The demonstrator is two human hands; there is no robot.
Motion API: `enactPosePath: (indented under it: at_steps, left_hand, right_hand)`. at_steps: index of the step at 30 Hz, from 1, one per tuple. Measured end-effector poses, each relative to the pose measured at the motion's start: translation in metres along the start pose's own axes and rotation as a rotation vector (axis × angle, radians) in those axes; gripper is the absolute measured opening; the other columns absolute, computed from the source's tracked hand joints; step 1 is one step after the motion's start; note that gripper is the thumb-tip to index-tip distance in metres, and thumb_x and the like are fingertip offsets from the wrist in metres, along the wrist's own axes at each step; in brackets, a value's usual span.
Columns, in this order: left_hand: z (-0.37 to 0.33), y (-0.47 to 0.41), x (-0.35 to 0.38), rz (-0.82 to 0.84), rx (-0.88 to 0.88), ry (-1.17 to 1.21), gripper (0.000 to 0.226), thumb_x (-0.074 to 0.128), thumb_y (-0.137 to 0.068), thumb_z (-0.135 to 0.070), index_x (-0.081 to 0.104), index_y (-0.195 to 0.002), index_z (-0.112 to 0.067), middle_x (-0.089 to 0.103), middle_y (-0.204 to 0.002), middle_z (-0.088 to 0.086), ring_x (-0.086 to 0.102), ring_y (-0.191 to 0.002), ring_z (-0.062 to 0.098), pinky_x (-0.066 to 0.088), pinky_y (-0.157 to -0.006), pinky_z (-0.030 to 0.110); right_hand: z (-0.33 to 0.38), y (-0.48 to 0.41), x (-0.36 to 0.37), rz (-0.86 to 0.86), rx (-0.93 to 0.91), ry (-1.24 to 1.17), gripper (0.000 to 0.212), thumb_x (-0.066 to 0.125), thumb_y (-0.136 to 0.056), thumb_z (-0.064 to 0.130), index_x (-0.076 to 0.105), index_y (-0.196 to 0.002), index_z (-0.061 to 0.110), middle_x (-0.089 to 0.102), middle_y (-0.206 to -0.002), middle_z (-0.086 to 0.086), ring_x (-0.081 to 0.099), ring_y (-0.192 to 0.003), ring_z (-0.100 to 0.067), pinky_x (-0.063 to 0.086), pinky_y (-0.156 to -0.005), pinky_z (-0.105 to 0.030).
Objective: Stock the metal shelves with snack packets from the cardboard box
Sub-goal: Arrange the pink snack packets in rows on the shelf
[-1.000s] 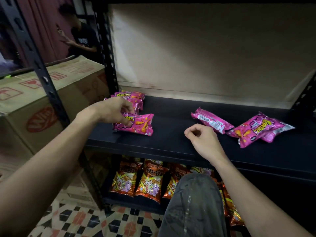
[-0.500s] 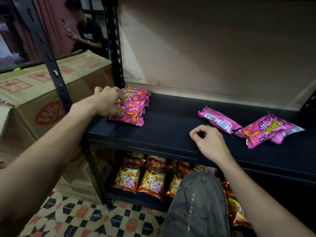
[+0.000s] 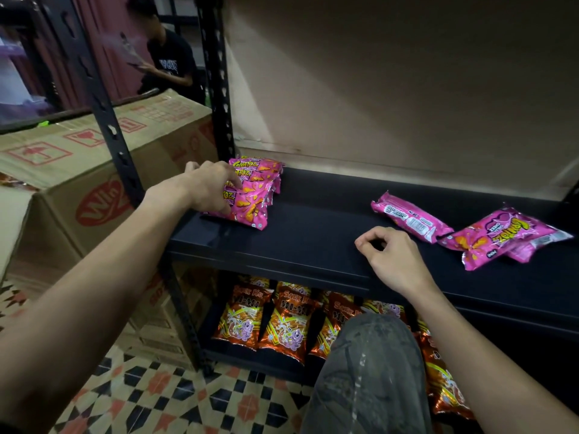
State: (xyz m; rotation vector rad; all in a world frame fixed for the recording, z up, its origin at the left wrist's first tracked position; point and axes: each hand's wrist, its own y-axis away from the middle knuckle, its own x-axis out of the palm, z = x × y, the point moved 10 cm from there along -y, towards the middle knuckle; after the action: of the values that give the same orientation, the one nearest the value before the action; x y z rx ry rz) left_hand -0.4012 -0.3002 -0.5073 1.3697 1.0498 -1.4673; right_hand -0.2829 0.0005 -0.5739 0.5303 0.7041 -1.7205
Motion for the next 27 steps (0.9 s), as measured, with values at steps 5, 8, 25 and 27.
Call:
enactPosePath:
  at_steps: [5, 8, 25, 27]
  left_hand:
    - [-0.014, 0.005, -0.016, -0.099, 0.034, 0.145, 0.063, 0.076, -0.077, -0.029, 0.052, -0.136, -0.033, 0.035, -0.154, 0.0, 0.032, -0.14, 0.022, 0.016, -0.112, 0.042]
    - [-0.05, 0.011, -0.027, -0.193, 0.127, 0.293, 0.059, 0.071, -0.08, -0.028, 0.052, -0.136, -0.029, 0.041, -0.149, -0.001, 0.037, -0.137, 0.021, 0.015, -0.115, 0.04]
    - [-0.3, -0.031, 0.025, -0.303, 0.58, 0.316, 0.069, 0.059, -0.08, -0.009, 0.035, -0.143, -0.017, 0.036, -0.15, 0.008, 0.031, -0.141, 0.025, 0.008, -0.122, 0.04]
    - [-0.306, -0.037, 0.019, -0.352, 0.584, 0.271, 0.071, 0.058, -0.076, -0.008, 0.036, -0.143, -0.019, 0.032, -0.154, 0.006, 0.02, -0.147, 0.022, -0.005, -0.121, 0.042]
  right_hand:
    - [-0.002, -0.002, 0.0, 0.016, -0.008, -0.021, 0.009, 0.063, -0.095, 0.026, 0.07, -0.091, 0.03, 0.065, -0.111, 0.007, 0.057, -0.092, -0.002, 0.037, -0.073, -0.012]
    - [0.0, -0.001, 0.0, 0.009, -0.013, -0.047, 0.01, 0.064, -0.094, 0.025, 0.07, -0.09, 0.031, 0.063, -0.111, 0.007, 0.057, -0.096, -0.005, 0.042, -0.081, -0.022]
    - [-0.052, 0.011, -0.142, -0.409, 0.014, 0.267, 0.018, 0.062, -0.09, 0.012, 0.068, -0.106, 0.014, 0.051, -0.112, 0.0, 0.046, -0.117, -0.021, 0.035, -0.099, -0.026]
    - [-0.061, 0.014, -0.154, -0.474, 0.066, 0.351, 0.025, 0.062, -0.09, 0.014, 0.066, -0.115, 0.013, 0.05, -0.123, -0.005, 0.04, -0.125, -0.026, 0.034, -0.104, -0.033]
